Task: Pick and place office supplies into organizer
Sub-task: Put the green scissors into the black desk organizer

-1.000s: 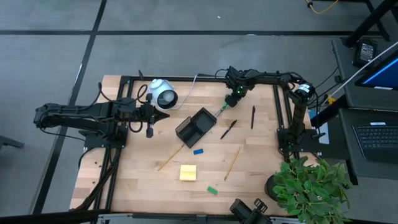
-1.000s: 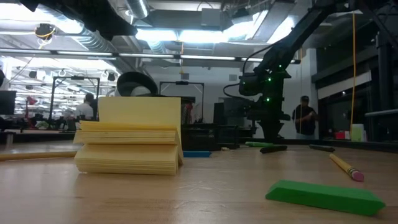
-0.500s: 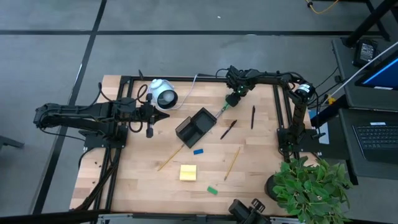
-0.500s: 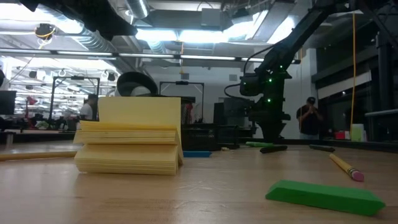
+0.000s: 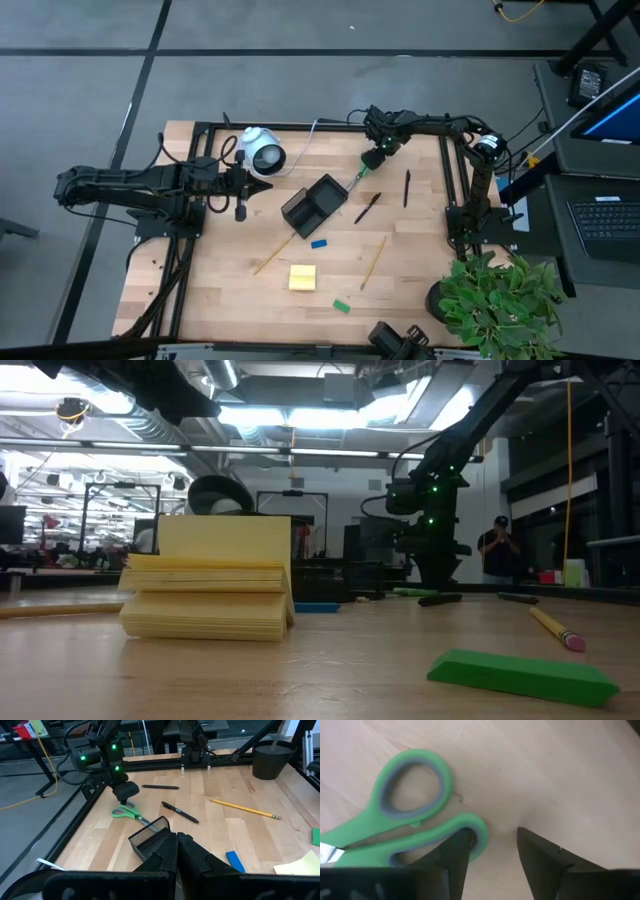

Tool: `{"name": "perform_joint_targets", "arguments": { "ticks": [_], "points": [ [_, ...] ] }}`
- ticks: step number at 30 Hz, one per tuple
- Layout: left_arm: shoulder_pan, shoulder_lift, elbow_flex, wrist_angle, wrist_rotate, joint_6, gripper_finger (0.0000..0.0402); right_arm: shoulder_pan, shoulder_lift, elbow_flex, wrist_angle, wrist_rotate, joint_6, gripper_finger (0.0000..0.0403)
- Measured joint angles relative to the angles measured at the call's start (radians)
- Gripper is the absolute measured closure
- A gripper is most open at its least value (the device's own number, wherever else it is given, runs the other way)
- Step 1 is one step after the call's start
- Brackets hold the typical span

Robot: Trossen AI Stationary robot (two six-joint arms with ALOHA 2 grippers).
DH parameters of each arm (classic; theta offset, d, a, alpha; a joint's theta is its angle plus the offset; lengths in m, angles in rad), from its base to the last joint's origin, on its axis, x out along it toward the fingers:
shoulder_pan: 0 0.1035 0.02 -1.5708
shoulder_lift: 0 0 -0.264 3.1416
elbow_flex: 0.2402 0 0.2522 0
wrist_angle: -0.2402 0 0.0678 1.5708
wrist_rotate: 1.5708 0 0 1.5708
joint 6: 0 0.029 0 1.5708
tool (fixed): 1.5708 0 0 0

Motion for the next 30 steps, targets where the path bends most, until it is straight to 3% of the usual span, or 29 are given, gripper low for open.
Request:
{"name": "perform_joint_targets", "arguments": {
  "ticks": [21,30],
  "points": [
    [0.0,0.0,0.0,0.0,0.0,0.0,0.04,0.003,0.0,-0.002,0.021,0.014,0.075,0.0244],
    [0.0,0.0,0.0,0.0,0.0,0.0,0.04,0.003,0.0,-0.001,-0.001,0.021,0.108,0.0314]
  ]
}}
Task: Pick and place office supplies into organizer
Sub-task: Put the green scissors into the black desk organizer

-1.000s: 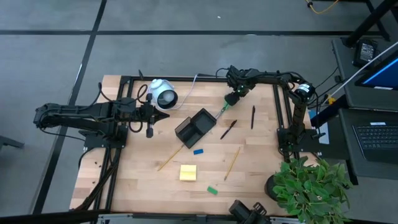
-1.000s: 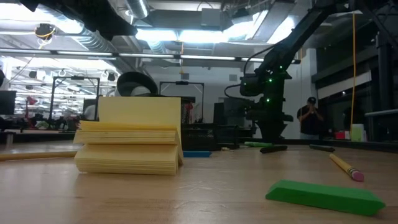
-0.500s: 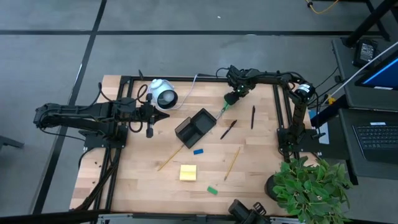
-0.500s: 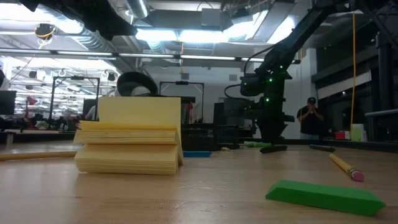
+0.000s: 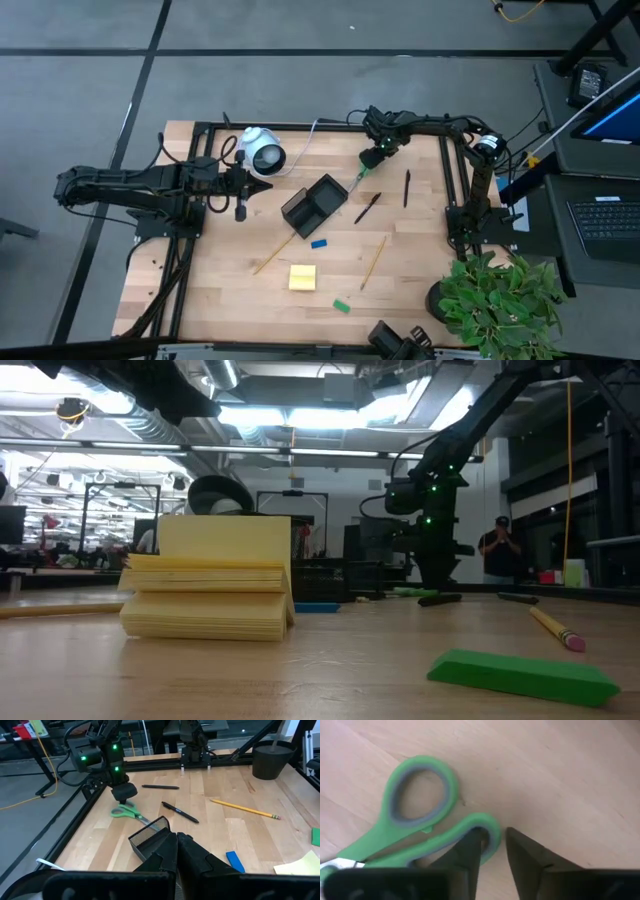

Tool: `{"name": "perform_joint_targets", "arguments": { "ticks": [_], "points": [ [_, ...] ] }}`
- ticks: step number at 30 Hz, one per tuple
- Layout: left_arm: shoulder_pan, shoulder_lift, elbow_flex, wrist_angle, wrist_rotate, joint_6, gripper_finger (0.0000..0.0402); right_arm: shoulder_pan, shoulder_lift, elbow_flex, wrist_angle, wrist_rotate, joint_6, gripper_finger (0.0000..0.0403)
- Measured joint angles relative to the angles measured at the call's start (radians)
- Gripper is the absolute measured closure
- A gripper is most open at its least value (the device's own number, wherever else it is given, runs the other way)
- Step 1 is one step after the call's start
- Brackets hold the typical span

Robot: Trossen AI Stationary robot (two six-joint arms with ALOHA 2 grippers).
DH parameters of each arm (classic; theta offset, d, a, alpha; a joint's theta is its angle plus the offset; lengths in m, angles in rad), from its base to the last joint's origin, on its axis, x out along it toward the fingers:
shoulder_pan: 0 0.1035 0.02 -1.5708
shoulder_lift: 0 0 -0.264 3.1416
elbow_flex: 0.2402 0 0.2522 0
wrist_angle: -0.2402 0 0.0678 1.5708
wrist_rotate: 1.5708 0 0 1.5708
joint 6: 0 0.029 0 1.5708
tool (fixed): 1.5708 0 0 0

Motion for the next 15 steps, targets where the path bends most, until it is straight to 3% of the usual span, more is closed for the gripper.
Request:
{"name": "perform_joint_targets", "arguments": {
  "ticks": [6,15],
  "points": [
    [0.0,0.0,0.0,0.0,0.0,0.0,0.04,0.0,0.0,0.0,-0.002,0.004,-0.001,0.0374],
    [0.0,0.0,0.0,0.0,0.0,0.0,0.04,0.001,0.0,0.0,0.005,0.055,-0.028,0.0377]
  ]
}}
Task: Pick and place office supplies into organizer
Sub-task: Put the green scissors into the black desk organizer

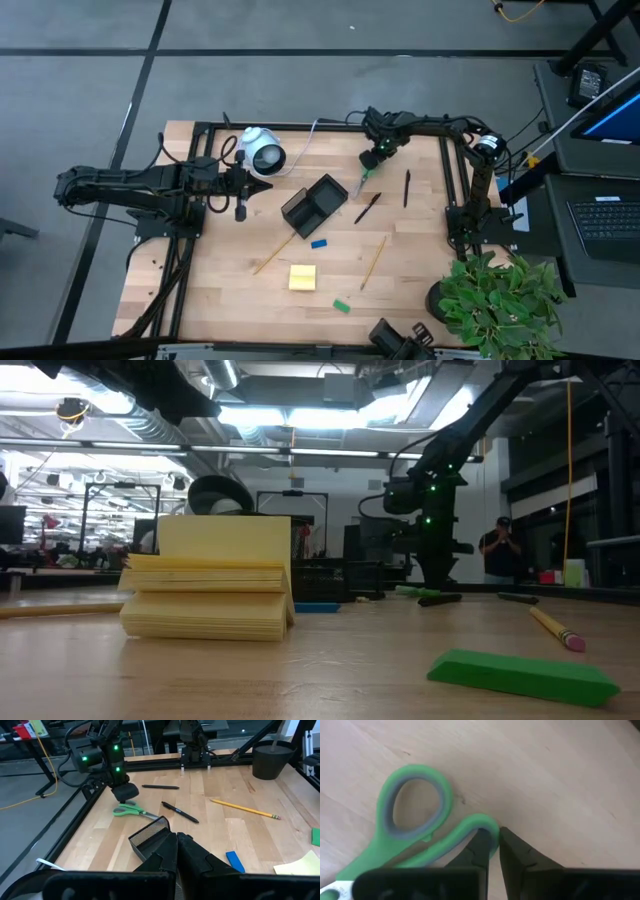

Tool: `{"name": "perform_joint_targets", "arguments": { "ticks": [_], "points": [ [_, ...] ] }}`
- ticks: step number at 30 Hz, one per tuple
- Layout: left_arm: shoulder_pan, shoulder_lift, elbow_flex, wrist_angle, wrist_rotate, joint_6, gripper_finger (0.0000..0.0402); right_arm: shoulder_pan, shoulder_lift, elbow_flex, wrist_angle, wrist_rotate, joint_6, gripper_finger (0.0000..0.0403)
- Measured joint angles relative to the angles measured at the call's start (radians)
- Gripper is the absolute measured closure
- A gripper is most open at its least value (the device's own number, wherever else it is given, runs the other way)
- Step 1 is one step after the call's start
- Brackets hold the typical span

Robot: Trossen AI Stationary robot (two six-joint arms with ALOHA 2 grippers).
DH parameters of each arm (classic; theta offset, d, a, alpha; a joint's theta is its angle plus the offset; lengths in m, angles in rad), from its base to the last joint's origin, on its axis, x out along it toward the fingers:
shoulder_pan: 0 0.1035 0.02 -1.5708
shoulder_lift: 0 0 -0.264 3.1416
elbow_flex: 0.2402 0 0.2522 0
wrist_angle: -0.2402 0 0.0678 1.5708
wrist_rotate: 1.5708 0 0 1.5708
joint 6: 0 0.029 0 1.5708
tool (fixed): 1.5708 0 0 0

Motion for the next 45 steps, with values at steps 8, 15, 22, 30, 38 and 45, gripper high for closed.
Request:
{"name": "perform_joint_targets", "arguments": {
  "ticks": [8,15,22,30,38,45],
  "points": [
    [0.0,0.0,0.0,0.0,0.0,0.0,0.04,0.015,-0.034,-0.006,0.074,0.162,-0.048,0.0377],
    [0.0,0.0,0.0,0.0,-0.005,0.0,0.04,0.052,-0.12,-0.005,0.148,0.243,-0.101,0.0379],
    [0.0,0.0,0.0,0.017,-0.022,0.0,0.04,0.112,-0.215,-0.003,0.203,0.385,-0.188,0.0379],
    [0.0,0.0,0.0,0.092,-0.026,0.0,0.04,0.218,-0.333,-0.002,0.334,0.555,-0.336,0.0381],
    [0.0,0.0,0.0,0.157,-0.034,0.0,0.04,0.369,-0.432,-0.001,0.502,0.718,-0.542,0.0381],
    [0.0,0.015,0.0,0.252,-0.052,0.0,0.04,0.482,-0.447,0.0,0.726,0.829,-0.813,0.0381]
  ]
}}
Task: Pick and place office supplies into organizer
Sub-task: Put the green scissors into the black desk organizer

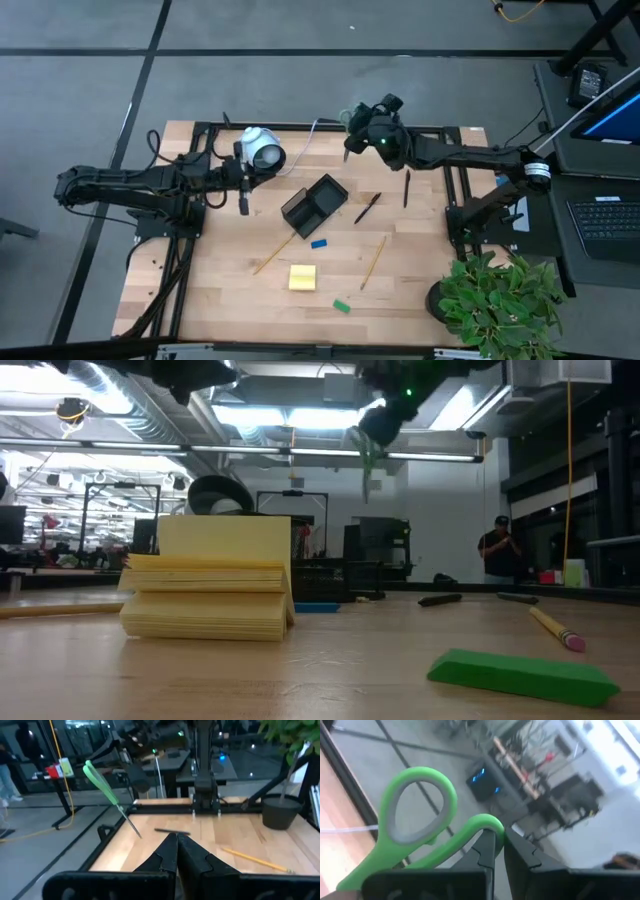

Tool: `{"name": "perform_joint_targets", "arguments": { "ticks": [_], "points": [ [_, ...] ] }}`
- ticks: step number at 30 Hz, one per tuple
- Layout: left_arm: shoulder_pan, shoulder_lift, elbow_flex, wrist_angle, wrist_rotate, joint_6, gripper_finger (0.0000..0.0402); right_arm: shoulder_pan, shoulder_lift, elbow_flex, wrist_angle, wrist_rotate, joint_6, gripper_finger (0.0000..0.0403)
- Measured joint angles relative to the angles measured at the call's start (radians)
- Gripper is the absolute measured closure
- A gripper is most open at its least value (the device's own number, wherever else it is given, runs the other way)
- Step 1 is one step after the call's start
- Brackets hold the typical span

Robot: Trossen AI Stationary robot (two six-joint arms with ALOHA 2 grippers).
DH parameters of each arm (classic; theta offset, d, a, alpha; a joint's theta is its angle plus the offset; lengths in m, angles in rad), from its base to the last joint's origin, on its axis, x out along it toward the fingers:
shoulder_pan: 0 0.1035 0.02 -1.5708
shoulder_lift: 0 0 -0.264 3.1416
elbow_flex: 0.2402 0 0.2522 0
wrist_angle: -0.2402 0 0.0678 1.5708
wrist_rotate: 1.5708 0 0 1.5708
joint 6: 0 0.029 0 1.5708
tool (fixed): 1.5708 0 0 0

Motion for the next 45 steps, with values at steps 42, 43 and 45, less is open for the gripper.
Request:
{"name": "perform_joint_targets", "arguments": {
  "ticks": [42,43,45],
  "points": [
    [-0.001,0.498,0.294,0.444,-0.25,0.146,0.0265,0.215,0.05,0.0,0.503,-0.143,-0.553,0.0381],
    [-0.002,0.492,0.294,0.442,-0.257,0.153,0.0265,0.215,0.05,0.0,0.504,-0.145,-0.553,0.0381],
    [0.0,0.479,0.294,0.443,-0.269,0.163,0.0265,0.217,0.05,0.0,0.505,-0.151,-0.553,0.0381]
  ]
}}
